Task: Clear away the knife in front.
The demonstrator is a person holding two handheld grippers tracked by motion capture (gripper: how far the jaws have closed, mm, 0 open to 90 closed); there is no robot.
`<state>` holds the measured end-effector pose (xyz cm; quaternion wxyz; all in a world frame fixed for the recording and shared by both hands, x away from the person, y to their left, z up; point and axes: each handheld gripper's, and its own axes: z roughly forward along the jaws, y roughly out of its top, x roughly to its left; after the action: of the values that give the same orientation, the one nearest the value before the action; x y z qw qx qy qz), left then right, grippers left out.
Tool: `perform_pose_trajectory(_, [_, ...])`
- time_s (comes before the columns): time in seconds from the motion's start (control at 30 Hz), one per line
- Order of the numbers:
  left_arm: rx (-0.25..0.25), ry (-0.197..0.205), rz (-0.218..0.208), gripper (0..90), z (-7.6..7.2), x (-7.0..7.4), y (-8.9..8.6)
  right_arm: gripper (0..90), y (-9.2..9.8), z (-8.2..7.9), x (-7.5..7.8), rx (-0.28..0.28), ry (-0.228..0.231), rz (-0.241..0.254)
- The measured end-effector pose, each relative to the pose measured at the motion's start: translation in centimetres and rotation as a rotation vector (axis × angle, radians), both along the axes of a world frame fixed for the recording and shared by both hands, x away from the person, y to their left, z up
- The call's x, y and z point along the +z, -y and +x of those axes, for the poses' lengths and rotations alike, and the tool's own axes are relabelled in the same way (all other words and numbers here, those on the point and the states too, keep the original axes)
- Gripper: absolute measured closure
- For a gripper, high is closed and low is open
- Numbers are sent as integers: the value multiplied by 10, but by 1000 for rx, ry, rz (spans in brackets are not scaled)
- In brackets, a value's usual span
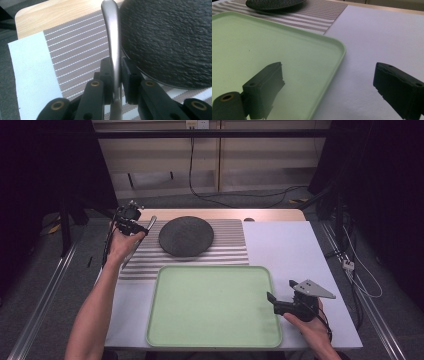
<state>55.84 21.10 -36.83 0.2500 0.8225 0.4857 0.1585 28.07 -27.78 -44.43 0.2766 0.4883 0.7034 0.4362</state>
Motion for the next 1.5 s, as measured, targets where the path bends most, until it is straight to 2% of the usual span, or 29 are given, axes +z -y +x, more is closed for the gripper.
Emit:
perform_pose_trajectory(0.1, [-18, 9, -16, 800, -7, 2, 3, 96, 0, -1, 0, 2, 2, 1])
perform_pose_trajectory(0.23, [-37, -1, 10, 801, -13, 3, 13, 96, 0, 0, 0, 4, 2, -1])
perform_pose_trajectory(0.33, [-53, 7, -7, 801, -19, 5, 20, 96, -1, 0, 0, 5, 0, 0])
perform_pose_trajectory(0.63, [-120, 30, -5, 801, -39, 15, 39, 96, -1, 0, 0, 4, 1, -2])
perform_pose_trajectory(0.93, [-167, 18, -9, 800, -54, 13, 51, 96, -1, 0, 0, 2, -1, -2])
perform_pose_trajectory(0.97, [-185, 23, -6, 800, -60, 13, 54, 96, -1, 0, 0, 1, -1, -1])
perform_pose_trajectory(1.0, [-185, 23, -6, 800, -60, 13, 54, 96, -1, 0, 0, 1, -1, -1])
perform_pose_trajectory(1.07, [-218, 20, -27, 801, -73, 15, 60, 96, -1, 0, 0, 1, 1, -4])
perform_pose_trajectory(1.13, [-225, 25, -24, 800, -77, 16, 63, 96, -1, 0, 0, -1, 2, -4])
perform_pose_trajectory(1.17, [-240, 28, -12, 800, -84, 16, 68, 96, -1, 0, 0, -2, 2, -4])
perform_pose_trajectory(1.27, [-253, 24, -17, 800, -90, 15, 72, 96, -1, -1, 0, 0, 2, -6])
perform_pose_trajectory(1.37, [-242, 28, -17, 800, -99, 13, 79, 96, -2, -1, 0, 1, 1, -7])
perform_pose_trajectory(1.43, [-241, 25, -31, 800, -101, 12, 79, 96, -2, -1, 0, 1, 1, -6])
perform_pose_trajectory(1.5, [-247, 29, -27, 800, -103, 11, 80, 96, -2, 0, 0, 0, -2, -5])
